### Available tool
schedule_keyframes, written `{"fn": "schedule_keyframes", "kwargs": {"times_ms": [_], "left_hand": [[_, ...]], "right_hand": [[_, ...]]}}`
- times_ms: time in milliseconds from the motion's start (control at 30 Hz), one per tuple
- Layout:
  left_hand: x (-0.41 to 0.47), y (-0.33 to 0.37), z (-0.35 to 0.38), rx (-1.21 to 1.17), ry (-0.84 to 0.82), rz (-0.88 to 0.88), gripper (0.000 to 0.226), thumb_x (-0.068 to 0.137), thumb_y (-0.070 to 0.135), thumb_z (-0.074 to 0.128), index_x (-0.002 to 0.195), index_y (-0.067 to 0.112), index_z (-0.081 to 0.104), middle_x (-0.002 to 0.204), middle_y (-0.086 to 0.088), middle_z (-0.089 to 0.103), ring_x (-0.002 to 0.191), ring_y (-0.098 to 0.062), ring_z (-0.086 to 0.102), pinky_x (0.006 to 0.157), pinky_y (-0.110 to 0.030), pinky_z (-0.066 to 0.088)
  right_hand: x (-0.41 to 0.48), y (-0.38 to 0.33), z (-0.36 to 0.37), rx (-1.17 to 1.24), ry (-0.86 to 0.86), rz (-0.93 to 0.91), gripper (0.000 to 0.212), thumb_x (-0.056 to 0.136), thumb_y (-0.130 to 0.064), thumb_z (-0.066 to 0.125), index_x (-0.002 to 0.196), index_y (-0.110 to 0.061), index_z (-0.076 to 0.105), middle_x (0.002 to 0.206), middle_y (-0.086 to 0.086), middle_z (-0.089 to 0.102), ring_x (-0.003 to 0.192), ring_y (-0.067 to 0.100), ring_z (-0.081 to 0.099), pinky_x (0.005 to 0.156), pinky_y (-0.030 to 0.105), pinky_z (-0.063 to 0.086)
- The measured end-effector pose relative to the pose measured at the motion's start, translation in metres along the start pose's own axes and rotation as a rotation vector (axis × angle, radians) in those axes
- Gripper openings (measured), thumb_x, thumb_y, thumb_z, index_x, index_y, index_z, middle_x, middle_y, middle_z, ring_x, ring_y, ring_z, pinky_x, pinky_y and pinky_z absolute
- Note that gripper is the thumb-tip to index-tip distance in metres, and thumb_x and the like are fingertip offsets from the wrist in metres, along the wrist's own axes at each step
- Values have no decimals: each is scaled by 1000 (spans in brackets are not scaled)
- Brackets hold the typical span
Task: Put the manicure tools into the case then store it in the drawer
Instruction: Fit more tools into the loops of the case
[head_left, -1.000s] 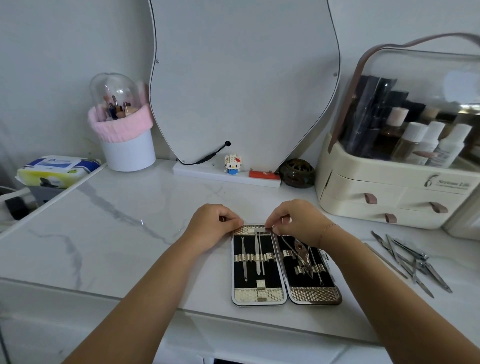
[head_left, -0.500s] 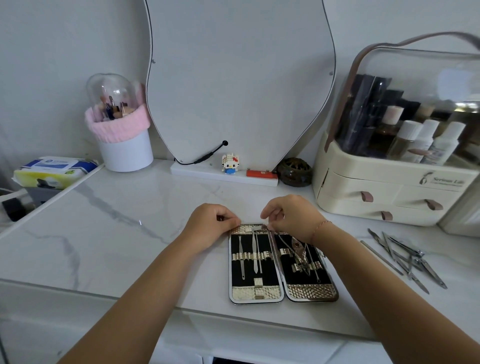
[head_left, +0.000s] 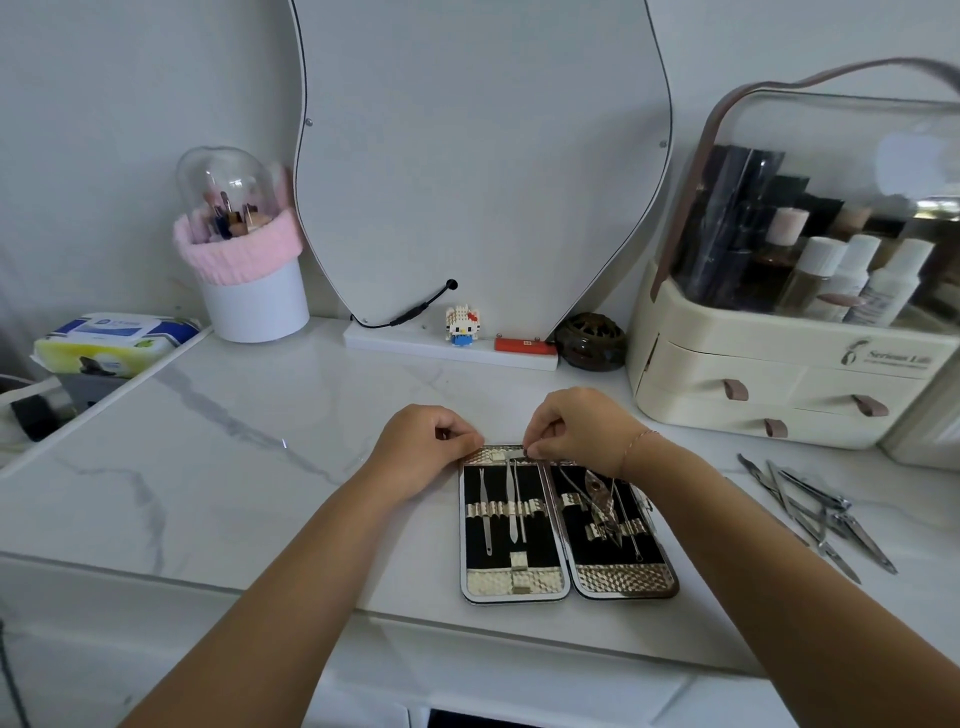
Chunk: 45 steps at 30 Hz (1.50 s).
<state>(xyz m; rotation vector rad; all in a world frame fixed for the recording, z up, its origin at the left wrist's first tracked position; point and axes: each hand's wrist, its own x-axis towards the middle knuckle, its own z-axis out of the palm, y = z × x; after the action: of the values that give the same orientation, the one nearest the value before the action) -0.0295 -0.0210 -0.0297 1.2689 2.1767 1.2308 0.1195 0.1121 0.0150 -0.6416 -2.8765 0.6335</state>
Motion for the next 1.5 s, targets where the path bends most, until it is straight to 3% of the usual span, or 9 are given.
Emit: {"fn": "schedule_keyframes", "kwargs": {"times_ms": [167,367,601,901,1068,1302,1502], "left_hand": [[0,0,0,6,3,2,11,81,26,72,71,30,70,74,15,68,74,-4,60,63,-19,38],[1,-1,1,23,10,8,11,81,26,72,71,30,70,73,14,68,73,-4,60,63,-19,39],[1,-1,1,12,9,5,9,81,25,72,72,29,71,72,15,68,72,-3,59,61,-16,38],[1,0,1,10,9,4,13,80,26,72,69,32,69,72,16,68,73,-1,59,62,-16,38],[1,-1,1,22,8,5,12,81,26,72,69,31,69,73,14,68,73,-4,60,62,-18,38],[1,-1,1,5,1,1,14,81,26,71,68,32,68,74,11,69,74,-6,61,63,-19,41],[3,-4,1,-4,-1,-1,13,80,27,72,68,33,69,72,13,69,73,-3,60,65,-21,42]], "right_hand": [[6,-6,3,-133,-24,-12,8,79,-21,70,85,-17,74,68,-13,57,65,3,52,58,14,37],[8,-9,9,-149,-37,-35,10,81,-26,68,87,-19,71,85,-5,65,79,9,56,72,21,45],[6,-5,6,-10,3,-21,8,76,-22,73,83,-19,72,72,-13,58,67,2,52,60,10,37],[7,-6,5,-154,-42,-45,10,81,-23,68,85,-17,74,79,-12,62,74,4,53,64,9,36],[7,-10,3,-146,-81,-43,11,83,-23,66,88,-14,72,68,-20,49,65,-1,46,58,8,30],[-6,-9,9,-78,35,-49,12,82,-26,67,93,-21,68,89,-5,58,85,12,55,81,28,45],[-40,-5,14,65,67,-77,11,77,-33,72,87,-31,70,91,-11,57,90,8,52,85,27,44]]}}
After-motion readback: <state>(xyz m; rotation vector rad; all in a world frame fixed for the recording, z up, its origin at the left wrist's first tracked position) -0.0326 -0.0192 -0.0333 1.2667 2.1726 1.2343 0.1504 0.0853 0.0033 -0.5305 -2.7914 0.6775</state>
